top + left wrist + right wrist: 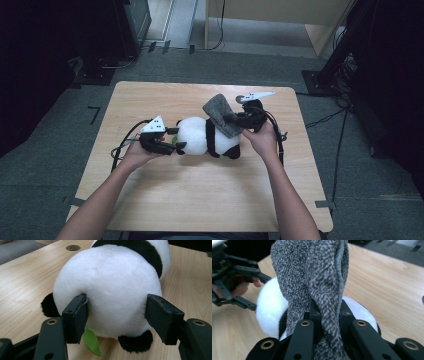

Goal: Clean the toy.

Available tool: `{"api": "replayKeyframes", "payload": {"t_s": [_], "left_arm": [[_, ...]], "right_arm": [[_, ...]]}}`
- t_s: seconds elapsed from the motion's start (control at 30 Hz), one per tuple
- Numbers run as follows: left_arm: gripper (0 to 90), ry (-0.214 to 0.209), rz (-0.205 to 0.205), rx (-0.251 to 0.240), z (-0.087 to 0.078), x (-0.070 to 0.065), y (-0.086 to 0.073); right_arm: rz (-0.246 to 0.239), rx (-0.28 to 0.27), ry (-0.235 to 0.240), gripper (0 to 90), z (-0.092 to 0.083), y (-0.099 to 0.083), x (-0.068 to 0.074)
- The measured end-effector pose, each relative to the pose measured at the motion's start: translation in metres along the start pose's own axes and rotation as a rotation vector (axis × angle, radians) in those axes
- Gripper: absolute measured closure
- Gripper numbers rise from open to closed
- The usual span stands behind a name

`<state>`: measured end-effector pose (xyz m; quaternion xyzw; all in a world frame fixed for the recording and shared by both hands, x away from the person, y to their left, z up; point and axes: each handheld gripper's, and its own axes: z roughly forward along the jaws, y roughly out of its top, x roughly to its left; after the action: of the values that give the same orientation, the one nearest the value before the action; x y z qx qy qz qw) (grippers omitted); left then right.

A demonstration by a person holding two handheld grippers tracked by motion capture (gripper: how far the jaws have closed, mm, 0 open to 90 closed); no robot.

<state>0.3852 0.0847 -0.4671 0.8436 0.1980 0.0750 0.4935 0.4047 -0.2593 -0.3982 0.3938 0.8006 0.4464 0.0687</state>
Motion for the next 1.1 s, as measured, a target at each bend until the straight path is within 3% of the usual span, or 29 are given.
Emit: {"api": "replayKeyframes", "payload": {"t_s": [0.1, 0.3, 0.53, 0.93, 1.0, 1.1], "left_arm": [[34.3, 0.0, -0.01, 0.0, -0.004, 0.001, -0.001], [31.4, -0.02, 0.004, -0.007, -0.018, -0.003, -0.006], [24.1, 0.01, -0.004, -0.006, -0.013, -0.001, -0.014], [19.8, 0.104, -0.003, -0.033, 0.012, 0.013, -0.013], [24.8, 0.145, 0.025, -0.029, 0.017, 0.014, -0.013], [34.2, 0.169, -0.005, -0.038, 0.021, 0.016, -0.011]], "right_arm": [[0.031, 0.021, 0.008, 80.6, 0.013, -0.003, -0.008], [0.12, -0.013, 0.059, 81.2, 0.028, -0.007, -0.029], [0.121, 0.033, 0.035, 81.5, 0.041, 0.009, -0.034], [0.188, 0.045, 0.047, 81.5, 0.055, 0.02, -0.05], [0.213, 0.033, 0.051, 81.5, 0.057, 0.018, -0.053], [0.243, 0.019, 0.052, 81.4, 0.057, 0.017, -0.056]]}}
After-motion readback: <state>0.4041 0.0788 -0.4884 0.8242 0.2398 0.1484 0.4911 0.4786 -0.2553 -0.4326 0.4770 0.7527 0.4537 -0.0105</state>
